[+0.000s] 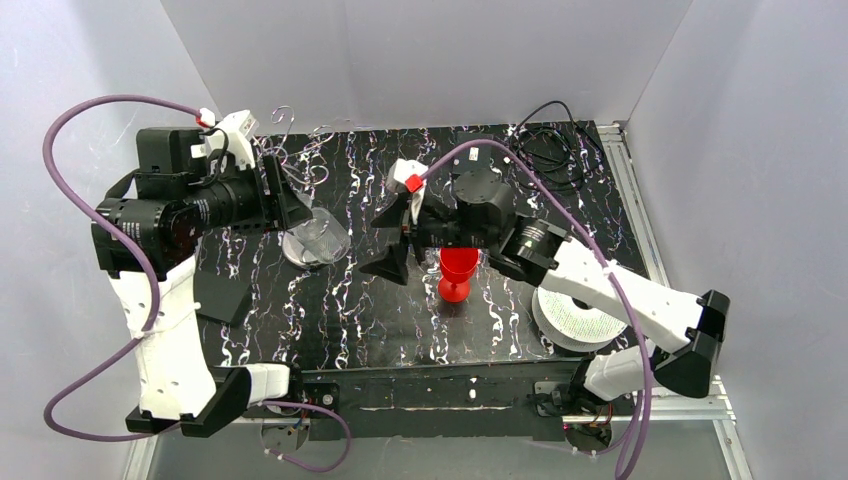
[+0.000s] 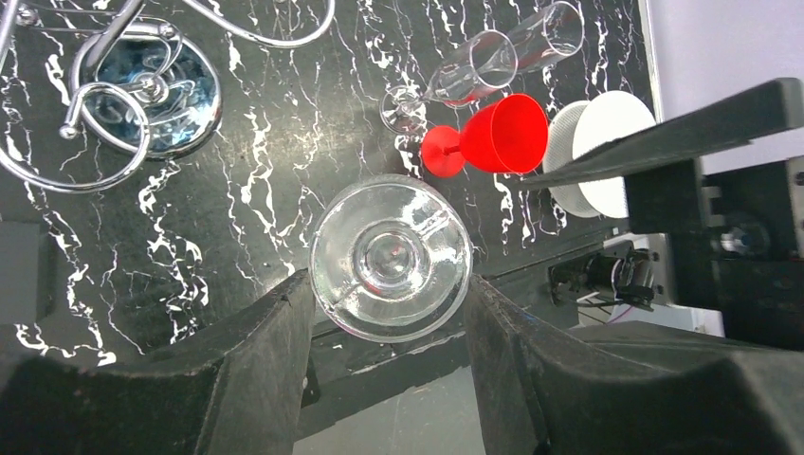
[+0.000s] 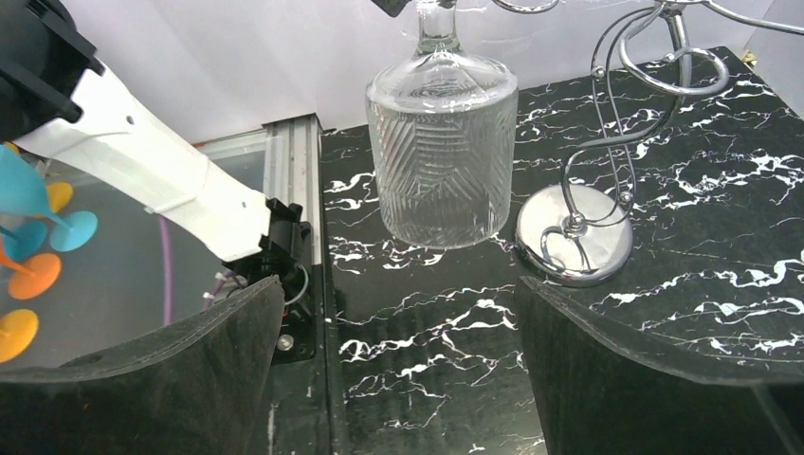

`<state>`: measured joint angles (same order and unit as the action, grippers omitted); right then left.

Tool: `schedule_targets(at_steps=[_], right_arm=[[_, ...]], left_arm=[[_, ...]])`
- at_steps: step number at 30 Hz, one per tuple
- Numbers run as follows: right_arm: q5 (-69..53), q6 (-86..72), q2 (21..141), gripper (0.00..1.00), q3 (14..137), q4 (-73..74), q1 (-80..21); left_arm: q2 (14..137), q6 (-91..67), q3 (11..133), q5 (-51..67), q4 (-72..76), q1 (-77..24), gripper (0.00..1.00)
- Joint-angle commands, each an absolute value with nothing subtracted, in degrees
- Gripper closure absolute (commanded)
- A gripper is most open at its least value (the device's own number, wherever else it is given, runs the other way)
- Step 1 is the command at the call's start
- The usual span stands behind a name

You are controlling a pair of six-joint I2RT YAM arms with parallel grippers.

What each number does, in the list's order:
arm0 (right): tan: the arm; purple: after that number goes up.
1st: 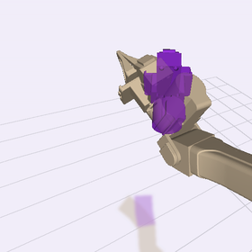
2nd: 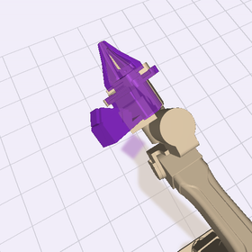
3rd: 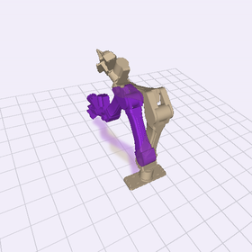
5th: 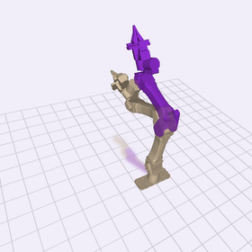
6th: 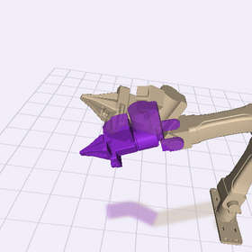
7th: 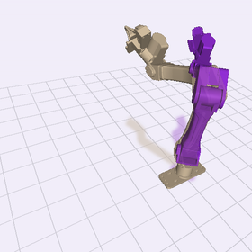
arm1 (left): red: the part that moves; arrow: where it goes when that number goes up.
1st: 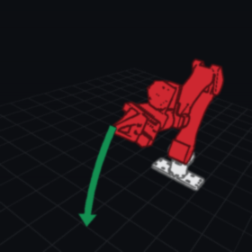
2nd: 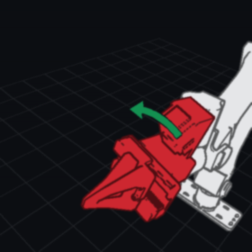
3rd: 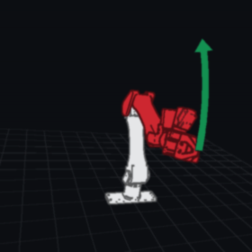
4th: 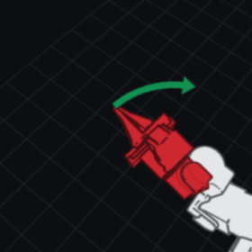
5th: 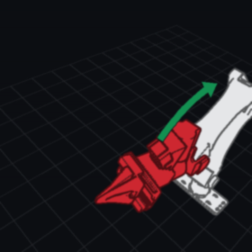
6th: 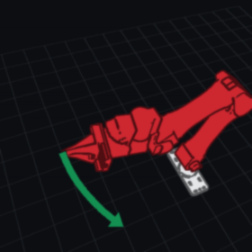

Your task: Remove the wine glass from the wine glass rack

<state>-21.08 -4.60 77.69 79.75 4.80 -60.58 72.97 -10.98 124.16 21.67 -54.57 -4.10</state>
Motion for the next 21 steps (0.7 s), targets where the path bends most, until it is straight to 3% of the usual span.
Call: schedule_targets(at_steps=[1, 21], right_arm=[[-20.15, -0.11, 79.89, 0.02, 83.35, -1.12, -61.51], [-20.54, -3.12, 88.60, 0.02, 89.33, -3.93, -62.71]], left_arm=[[73.01, -12.63, 125.74, 25.58, -75.64, -5.64, 0.89], [74.68, -14.77, 125.11, 28.37, -71.03, -12.57, 0.88]])
